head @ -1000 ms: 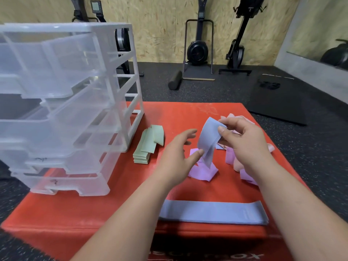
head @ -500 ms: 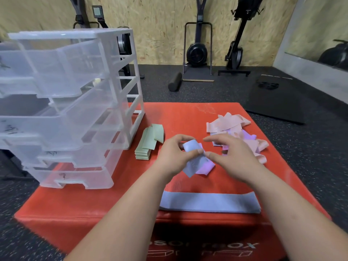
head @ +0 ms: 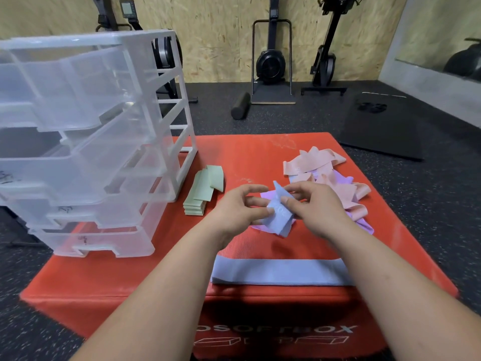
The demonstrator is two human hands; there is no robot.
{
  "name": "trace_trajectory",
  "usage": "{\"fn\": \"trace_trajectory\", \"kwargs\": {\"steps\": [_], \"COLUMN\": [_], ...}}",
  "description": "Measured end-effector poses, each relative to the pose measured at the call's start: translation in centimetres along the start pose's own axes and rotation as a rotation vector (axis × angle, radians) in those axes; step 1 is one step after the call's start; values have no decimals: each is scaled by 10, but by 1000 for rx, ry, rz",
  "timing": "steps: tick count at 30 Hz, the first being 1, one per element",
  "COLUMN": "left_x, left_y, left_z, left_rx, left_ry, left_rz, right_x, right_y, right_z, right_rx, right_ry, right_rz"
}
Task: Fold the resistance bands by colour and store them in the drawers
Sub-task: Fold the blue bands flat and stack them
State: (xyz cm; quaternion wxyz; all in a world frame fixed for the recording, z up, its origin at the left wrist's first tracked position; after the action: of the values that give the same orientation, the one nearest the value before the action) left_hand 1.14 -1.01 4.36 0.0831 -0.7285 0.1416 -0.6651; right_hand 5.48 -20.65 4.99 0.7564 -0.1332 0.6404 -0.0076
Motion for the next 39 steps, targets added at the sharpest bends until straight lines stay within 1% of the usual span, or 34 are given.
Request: {"fn": "trace_trajectory", "kwargs": {"steps": [6,9,11,13,16,19,21,23,26,30,33,36,39], "left_x": [-15,-23,-28,-36,-44,-43,-41,-38,-36,-35,-30,-26,-24], "left_y": [-13,-27,-36,-43,-52,-57,-60,-63,-69,-75,-76,-75,-75], "left_z": [9,12,11,11,10,7,5,2,-3,-12,-22,-34,-46], "left_rx": [144,203,216,211,213,249,272,298,343,360,363,361,391], "left_ry": [-53,-68,-81,-89,-90,-82,-66,-44,-12,13,34,48,55], "left_rz": [230,346,392,438,504,549,566,557,531,393,328,278,292], "right_x": [3,12,24,36,45,40,37,36,36,29,27,31,28], "right_y": [-16,-35,-49,-59,-65,-68,-69,-69,-71,-68,-67,-68,-72], "right_z": [3,5,6,6,2,-3,-5,-8,-9,-16,-23,-29,-35], "right_rx": [190,377,447,429,312,142,76,69,101,61,59,112,175], "right_ry": [172,229,279,365,476,502,502,509,516,537,487,435,396], "right_rz": [381,466,489,508,510,424,379,345,359,387,389,313,241]}}
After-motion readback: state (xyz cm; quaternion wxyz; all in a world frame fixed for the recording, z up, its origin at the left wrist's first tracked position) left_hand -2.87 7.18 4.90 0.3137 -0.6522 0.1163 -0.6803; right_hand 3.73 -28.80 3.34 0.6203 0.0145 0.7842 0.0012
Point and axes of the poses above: each hand's wrist, its own z-axis towards the middle knuckle, its own y-axis out of the palm, x = y × z, the point moved 4 cm from there along z, towards the middle knuckle, and after that the axes turned 15 degrees about z, right-handed, at the moved point
